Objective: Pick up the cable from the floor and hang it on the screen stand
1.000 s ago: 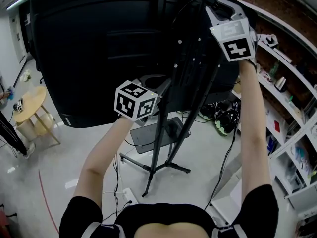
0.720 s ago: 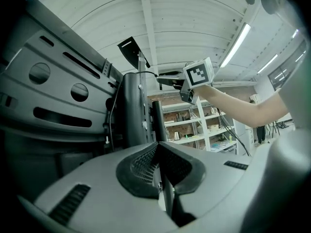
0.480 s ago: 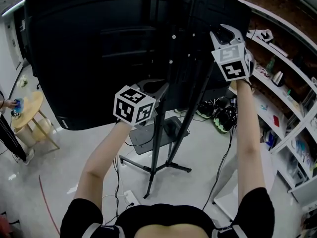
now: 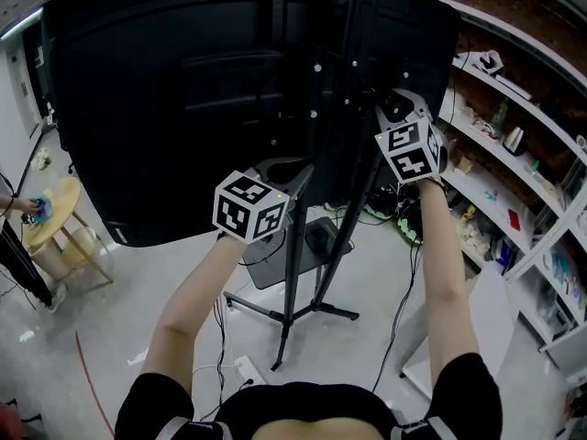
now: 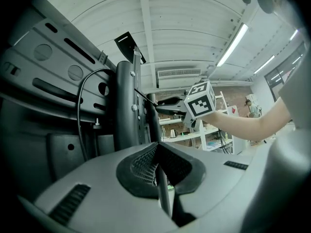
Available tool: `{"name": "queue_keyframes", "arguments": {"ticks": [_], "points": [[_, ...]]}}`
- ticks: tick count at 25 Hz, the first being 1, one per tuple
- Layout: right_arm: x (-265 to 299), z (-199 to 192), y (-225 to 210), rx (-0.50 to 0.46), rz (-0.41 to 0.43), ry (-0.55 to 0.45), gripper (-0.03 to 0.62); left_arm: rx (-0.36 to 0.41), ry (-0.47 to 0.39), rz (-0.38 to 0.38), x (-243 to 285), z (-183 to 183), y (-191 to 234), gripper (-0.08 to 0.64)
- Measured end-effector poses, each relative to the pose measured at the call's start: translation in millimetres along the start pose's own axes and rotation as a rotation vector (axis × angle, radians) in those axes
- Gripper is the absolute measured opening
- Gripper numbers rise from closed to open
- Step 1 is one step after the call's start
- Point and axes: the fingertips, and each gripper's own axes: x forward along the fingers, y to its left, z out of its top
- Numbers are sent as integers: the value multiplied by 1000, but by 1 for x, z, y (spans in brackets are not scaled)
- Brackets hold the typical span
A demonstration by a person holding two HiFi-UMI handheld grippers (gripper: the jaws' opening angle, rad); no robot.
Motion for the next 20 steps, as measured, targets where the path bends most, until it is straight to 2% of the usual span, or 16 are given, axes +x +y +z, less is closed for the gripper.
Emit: {"name": "queue_keyframes", "arguments": {"ticks": [8, 20], "points": [[-7, -3, 51, 27, 40, -34, 137, 2, 1, 0, -5, -17, -5, 8], [-5, 13, 121, 124, 123, -63, 135, -20, 9, -7, -20, -34, -10, 8]]}}
